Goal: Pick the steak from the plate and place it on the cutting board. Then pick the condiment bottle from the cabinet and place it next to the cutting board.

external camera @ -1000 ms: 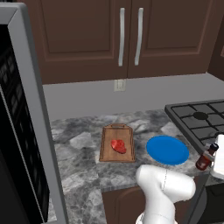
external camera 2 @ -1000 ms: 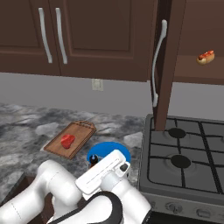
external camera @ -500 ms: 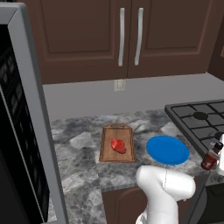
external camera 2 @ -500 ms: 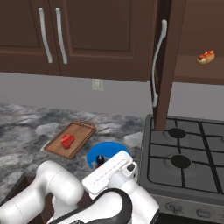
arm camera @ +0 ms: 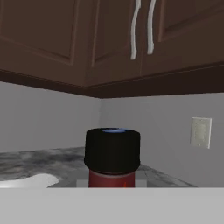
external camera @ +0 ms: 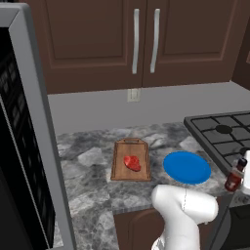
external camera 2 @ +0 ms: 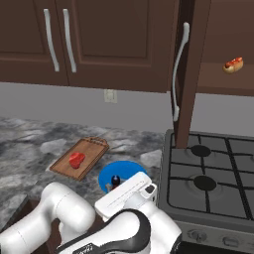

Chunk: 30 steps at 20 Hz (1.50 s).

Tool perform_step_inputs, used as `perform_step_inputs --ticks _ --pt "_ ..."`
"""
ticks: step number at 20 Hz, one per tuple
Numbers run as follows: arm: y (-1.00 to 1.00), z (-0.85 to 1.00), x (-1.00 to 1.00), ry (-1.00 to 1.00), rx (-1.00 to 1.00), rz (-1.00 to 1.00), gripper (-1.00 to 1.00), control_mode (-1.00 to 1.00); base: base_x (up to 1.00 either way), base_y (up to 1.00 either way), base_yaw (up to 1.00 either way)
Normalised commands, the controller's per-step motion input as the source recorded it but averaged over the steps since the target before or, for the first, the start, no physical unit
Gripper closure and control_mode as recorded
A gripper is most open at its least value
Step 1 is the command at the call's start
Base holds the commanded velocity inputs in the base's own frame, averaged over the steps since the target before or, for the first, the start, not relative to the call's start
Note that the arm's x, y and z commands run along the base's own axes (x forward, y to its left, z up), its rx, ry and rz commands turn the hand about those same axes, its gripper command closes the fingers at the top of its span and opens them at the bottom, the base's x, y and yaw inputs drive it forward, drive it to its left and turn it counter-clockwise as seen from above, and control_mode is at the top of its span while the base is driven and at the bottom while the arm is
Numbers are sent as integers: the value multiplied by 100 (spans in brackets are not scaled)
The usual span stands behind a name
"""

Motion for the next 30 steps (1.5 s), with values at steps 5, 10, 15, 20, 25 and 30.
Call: perform_step_inputs --ticks 5,10,15,20,25,30 --pt "0 -21 18 0 0 -1 100 -100 0 0 0" --pt "0 -17 20 0 0 -1 100 -100 0 0 0" --pt "0 -18 18 0 0 -1 100 -100 0 0 0" --pt "0 -22 15 0 0 0 100 -100 0 0 0" --pt "0 -20 13 0 0 0 100 -100 0 0 0" --pt "0 -18 12 0 0 0 100 -100 0 0 0"
